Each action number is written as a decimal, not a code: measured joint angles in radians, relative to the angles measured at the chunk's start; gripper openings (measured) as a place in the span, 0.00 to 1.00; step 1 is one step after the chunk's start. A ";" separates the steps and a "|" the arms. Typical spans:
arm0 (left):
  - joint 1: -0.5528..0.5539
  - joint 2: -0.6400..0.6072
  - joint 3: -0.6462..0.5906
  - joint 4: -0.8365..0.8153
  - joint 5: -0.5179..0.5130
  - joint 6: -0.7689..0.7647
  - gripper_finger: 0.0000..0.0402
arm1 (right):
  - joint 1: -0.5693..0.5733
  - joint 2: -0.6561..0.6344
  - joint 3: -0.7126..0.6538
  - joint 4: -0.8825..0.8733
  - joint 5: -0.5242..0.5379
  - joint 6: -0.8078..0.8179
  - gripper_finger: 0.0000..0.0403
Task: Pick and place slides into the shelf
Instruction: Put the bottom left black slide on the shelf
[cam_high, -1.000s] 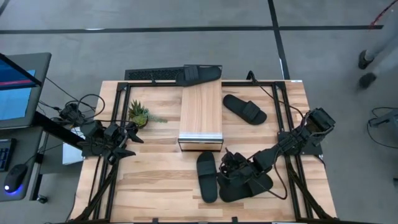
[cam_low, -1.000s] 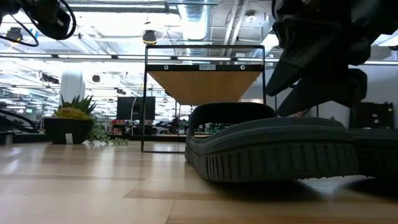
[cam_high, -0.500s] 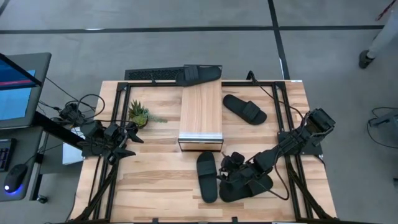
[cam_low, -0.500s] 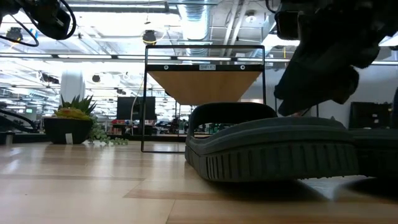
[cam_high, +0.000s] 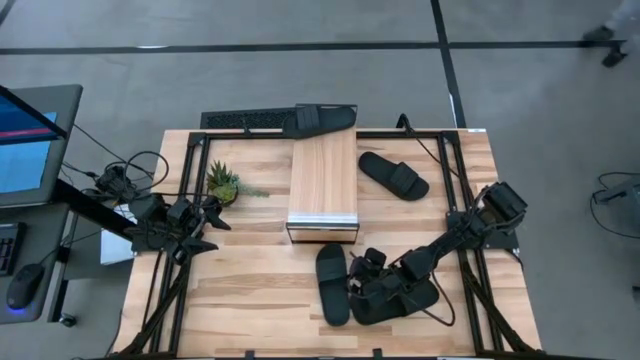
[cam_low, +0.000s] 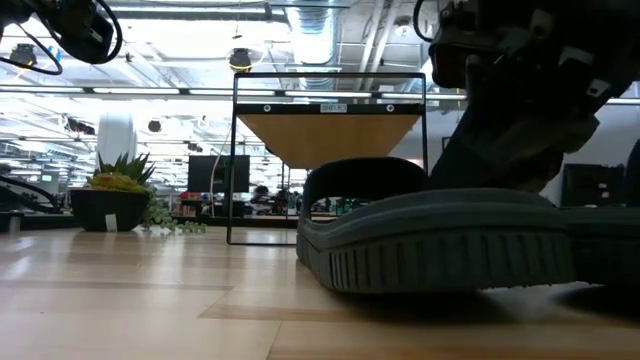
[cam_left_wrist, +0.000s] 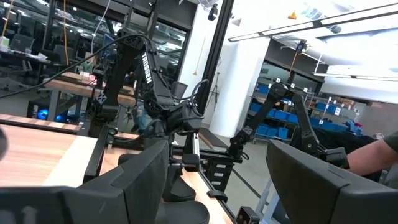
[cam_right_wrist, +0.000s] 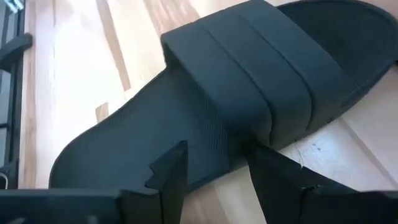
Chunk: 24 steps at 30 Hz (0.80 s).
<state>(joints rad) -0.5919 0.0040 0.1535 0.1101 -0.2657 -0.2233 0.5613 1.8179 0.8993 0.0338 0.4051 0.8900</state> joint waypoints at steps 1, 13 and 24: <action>0.000 0.000 0.000 0.000 0.000 0.000 0.64 | -0.003 0.000 0.000 0.000 0.006 0.003 0.39; 0.000 0.000 0.000 -0.002 0.001 -0.005 0.64 | -0.052 0.006 -0.001 -0.017 0.037 0.132 0.28; 0.000 0.000 0.000 -0.017 0.002 -0.008 0.64 | -0.053 0.004 -0.001 -0.019 0.039 0.154 0.03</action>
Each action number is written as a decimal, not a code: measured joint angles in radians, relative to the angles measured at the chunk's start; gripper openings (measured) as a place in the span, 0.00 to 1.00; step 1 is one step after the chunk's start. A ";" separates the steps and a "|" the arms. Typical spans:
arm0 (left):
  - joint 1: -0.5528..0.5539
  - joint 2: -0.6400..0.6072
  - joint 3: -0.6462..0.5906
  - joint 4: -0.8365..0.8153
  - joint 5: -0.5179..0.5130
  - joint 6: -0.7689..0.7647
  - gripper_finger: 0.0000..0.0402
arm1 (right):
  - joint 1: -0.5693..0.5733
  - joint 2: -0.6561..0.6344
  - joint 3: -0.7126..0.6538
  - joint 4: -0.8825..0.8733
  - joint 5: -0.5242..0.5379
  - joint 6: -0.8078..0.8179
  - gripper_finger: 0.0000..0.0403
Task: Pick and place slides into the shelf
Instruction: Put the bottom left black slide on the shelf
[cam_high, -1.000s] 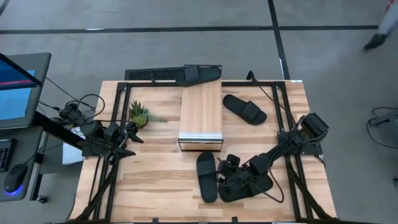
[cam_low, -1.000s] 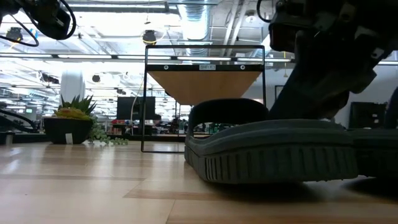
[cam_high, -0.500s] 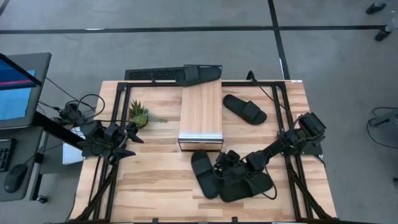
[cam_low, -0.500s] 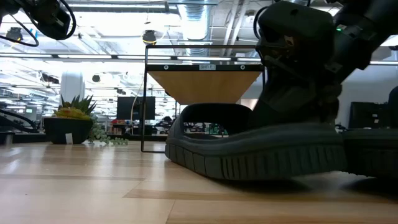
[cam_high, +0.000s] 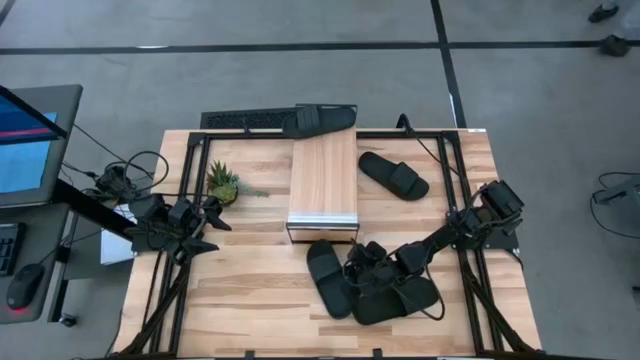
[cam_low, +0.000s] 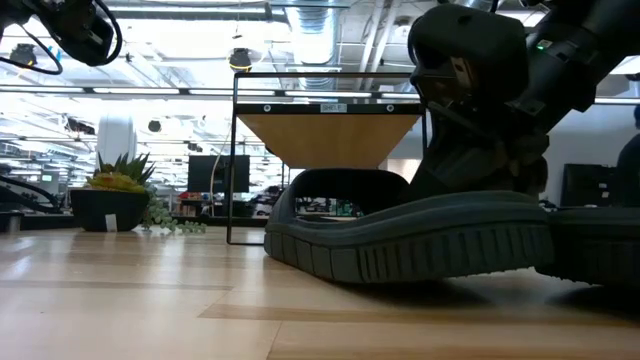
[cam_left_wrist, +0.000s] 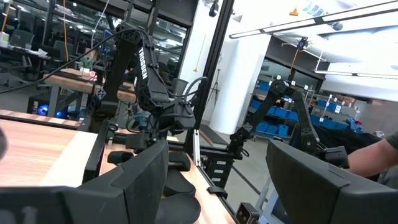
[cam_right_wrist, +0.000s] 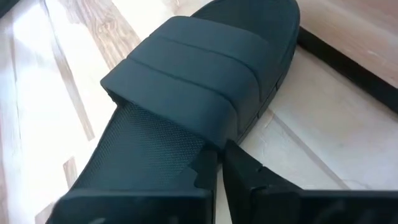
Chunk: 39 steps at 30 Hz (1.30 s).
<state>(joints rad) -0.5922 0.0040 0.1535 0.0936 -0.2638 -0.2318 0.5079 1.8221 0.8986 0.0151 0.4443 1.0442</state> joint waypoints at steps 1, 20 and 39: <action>0.000 0.000 0.000 -0.002 0.000 0.000 0.64 | 0.000 0.000 0.000 0.000 -0.001 0.005 0.02; 0.000 0.000 0.000 -0.043 0.018 -0.042 0.64 | 0.060 -0.001 0.062 -0.033 -0.035 0.021 0.00; 0.000 0.000 0.000 -0.040 0.019 -0.050 0.64 | 0.070 -0.005 0.308 -0.224 -0.151 -0.196 0.00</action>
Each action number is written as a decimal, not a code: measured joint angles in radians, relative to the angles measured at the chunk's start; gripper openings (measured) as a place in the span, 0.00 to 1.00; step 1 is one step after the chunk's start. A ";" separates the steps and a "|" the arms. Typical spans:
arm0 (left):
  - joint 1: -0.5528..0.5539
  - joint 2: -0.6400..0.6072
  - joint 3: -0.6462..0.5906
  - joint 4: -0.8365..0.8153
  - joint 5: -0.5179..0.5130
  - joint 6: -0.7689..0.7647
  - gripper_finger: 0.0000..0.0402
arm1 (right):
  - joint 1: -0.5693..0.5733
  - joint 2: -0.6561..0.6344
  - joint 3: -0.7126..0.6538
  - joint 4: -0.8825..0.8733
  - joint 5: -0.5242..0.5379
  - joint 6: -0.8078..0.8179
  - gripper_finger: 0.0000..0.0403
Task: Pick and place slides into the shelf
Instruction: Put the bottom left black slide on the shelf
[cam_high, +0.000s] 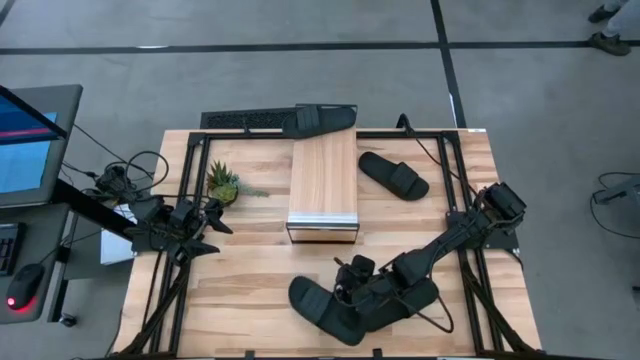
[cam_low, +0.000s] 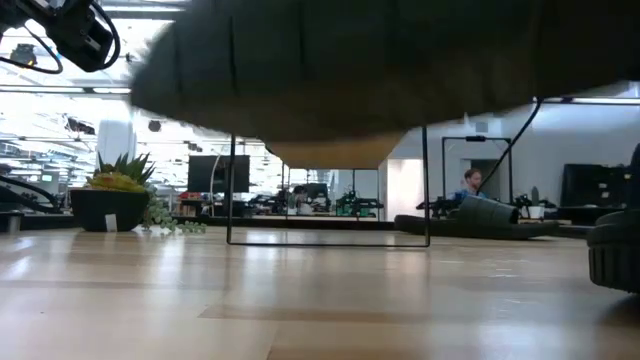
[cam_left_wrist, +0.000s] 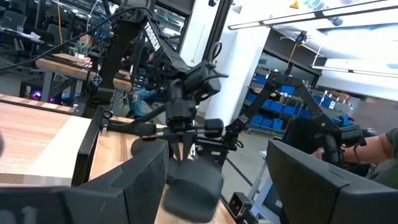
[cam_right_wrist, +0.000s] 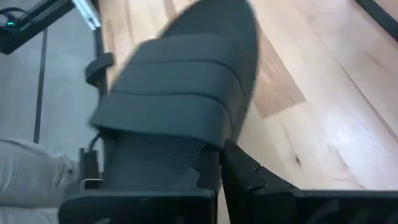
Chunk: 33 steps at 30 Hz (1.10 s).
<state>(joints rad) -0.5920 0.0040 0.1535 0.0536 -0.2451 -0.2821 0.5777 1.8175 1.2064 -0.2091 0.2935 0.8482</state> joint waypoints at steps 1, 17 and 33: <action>0.000 0.000 0.000 0.000 0.000 -0.002 0.64 | 0.000 0.000 0.017 -0.013 -0.005 -0.012 0.00; 0.000 0.000 0.000 0.005 0.000 -0.002 0.64 | -0.041 -0.201 0.224 -0.310 0.056 -0.278 0.00; 0.000 0.000 0.000 0.010 -0.054 0.002 0.64 | -0.441 -0.499 0.276 -0.638 -0.165 -0.614 0.00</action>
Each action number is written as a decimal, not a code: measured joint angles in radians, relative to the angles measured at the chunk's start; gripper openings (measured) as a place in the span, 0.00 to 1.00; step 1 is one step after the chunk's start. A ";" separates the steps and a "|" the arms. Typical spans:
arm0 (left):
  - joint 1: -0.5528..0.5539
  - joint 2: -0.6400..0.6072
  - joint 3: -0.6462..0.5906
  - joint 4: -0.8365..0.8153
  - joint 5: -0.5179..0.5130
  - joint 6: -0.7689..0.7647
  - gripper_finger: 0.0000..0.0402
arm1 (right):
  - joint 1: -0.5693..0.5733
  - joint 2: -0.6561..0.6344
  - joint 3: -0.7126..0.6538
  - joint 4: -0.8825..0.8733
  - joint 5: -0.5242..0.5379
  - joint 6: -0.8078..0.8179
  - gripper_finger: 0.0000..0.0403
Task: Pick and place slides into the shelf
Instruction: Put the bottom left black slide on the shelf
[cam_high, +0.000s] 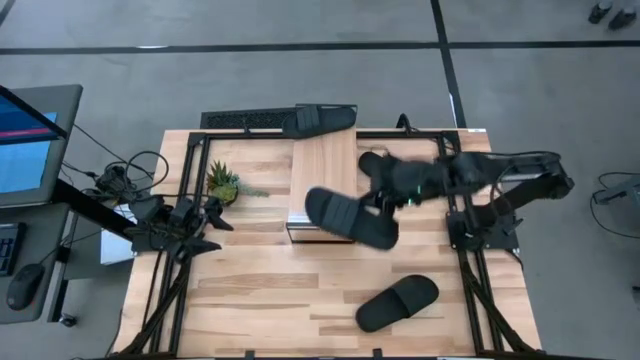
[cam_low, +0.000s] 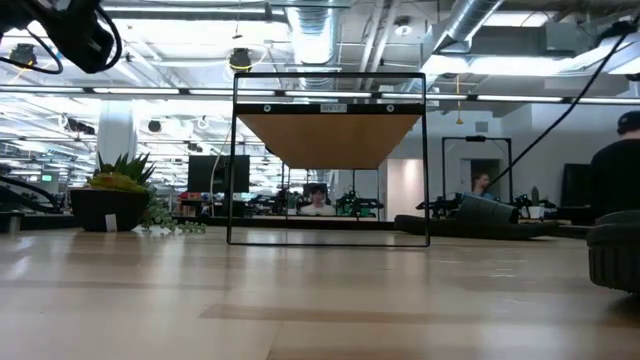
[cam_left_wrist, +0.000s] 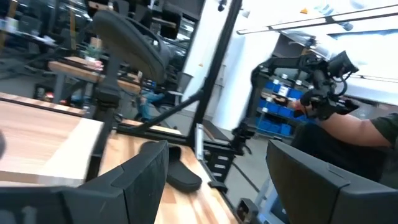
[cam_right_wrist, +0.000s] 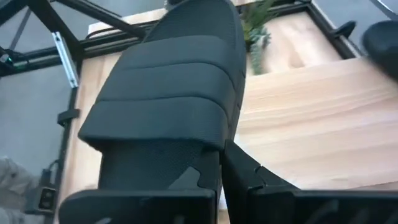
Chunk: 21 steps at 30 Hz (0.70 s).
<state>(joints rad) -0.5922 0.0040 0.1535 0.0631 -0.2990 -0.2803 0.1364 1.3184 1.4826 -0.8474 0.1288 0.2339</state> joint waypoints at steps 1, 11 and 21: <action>0.000 0.000 0.000 0.001 -0.019 0.005 0.64 | -0.048 -0.011 0.000 -0.015 -0.046 -0.043 0.00; 0.000 0.000 0.000 0.031 -0.263 0.041 0.64 | -0.540 -0.032 0.000 -0.087 -0.519 -0.491 0.00; 0.000 0.000 0.000 0.117 -0.420 0.145 0.64 | -0.840 0.136 -0.001 -0.087 -0.817 -0.791 0.00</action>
<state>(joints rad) -0.5919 0.0040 0.1535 0.1802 -0.7194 -0.1350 -0.7032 1.4546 1.4818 -0.9348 -0.6883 -0.5573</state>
